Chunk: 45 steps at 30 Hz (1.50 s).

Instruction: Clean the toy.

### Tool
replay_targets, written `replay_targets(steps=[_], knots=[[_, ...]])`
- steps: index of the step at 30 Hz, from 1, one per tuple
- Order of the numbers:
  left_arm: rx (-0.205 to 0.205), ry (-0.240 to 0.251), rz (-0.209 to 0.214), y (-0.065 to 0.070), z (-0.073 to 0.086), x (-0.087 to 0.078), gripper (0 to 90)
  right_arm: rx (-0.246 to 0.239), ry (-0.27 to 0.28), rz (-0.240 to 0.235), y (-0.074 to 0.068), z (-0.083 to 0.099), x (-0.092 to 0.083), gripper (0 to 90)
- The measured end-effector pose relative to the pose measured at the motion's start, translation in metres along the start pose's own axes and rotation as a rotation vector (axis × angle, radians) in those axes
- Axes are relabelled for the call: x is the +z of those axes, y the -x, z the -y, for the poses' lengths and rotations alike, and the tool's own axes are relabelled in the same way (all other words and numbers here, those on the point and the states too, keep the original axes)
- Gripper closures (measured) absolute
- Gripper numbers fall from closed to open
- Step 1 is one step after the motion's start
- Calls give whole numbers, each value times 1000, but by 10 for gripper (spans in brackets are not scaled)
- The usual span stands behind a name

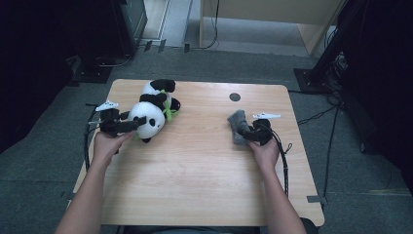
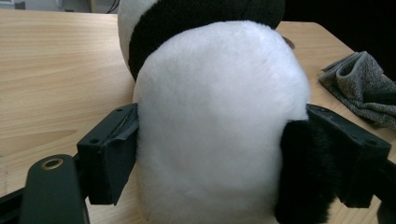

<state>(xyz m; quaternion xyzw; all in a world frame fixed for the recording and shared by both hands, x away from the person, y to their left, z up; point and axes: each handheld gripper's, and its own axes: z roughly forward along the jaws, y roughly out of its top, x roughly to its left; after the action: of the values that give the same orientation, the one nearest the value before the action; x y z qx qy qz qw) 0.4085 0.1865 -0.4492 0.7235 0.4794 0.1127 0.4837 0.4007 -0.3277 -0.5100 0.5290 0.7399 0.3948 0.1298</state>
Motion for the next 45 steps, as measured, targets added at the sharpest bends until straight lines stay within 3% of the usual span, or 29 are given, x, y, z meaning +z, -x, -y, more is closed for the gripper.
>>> replay_targets(steps=[5, 9, 15, 18, 21, 24, 30, 37, 39, 43, 45], knots=[[21, 33, -21, 2, -4, -8, 188, 2, 0, 4, 0, 0, 0, 576], [19, 71, 0, 2, -9, -18, 233, -2, -3, 8, 0, -1, -1, 572], [20, 61, -7, -1, -9, -23, 235, 8, 6, 13, 0, -2, -2, 540], [51, 43, -6, 0, -8, -23, 238, 14, 14, 11, 0, -2, -4, 518], [96, -5, -54, -2, -6, -21, 239, 17, 16, 20, 1, -3, -4, 483], [67, -2, -38, -7, -6, -22, 242, 20, 39, 19, 1, -5, -9, 479], [61, -15, -51, -19, -2, -21, 252, 23, 62, 16, 1, -7, -14, 479], [0, 21, -54, -50, 7, -30, 316, 17, 55, 14, 0, -7, -14, 481], [-28, 33, -36, -59, 10, -31, 340, 12, 50, 13, 0, -7, -13, 483], [-36, 43, -15, -68, 15, -30, 341, 4, 38, 15, -2, -7, -10, 484], [-33, 43, -27, -71, 16, -30, 331, 0, 31, 19, -3, -6, -9, 484]])
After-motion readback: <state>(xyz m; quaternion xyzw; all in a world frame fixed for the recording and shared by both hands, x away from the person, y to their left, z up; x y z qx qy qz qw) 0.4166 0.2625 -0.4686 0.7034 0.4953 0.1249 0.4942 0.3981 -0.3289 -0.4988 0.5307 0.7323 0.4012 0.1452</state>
